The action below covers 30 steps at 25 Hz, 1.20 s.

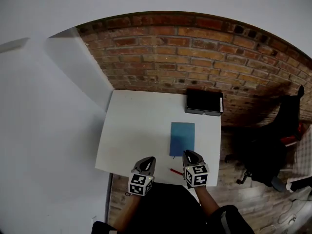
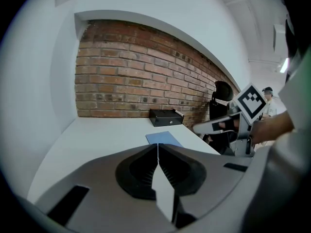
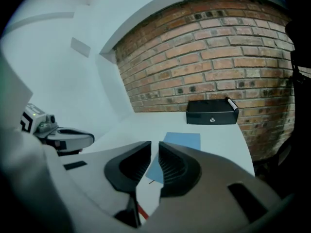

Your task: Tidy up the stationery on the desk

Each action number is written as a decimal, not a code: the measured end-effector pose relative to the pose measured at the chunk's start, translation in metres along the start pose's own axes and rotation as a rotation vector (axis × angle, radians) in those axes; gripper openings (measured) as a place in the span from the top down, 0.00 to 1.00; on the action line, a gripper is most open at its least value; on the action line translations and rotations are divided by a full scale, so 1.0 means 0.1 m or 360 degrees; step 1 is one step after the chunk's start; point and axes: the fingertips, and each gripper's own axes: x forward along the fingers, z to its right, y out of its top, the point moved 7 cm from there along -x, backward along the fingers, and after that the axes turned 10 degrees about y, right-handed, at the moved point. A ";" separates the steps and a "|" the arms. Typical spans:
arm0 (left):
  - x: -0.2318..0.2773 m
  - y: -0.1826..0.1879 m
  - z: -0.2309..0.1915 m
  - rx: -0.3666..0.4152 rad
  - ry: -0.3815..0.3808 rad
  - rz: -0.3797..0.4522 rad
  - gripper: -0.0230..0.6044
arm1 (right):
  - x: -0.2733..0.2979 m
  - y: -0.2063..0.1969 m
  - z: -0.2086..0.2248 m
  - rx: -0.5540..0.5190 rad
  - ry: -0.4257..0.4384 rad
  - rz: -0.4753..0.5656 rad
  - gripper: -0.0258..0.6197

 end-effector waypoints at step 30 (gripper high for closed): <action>1.71 -0.45 0.40 0.0203 -0.0337 -0.0372 0.84 | 0.63 -0.64 1.07 0.0460 -0.0261 -0.0426 0.65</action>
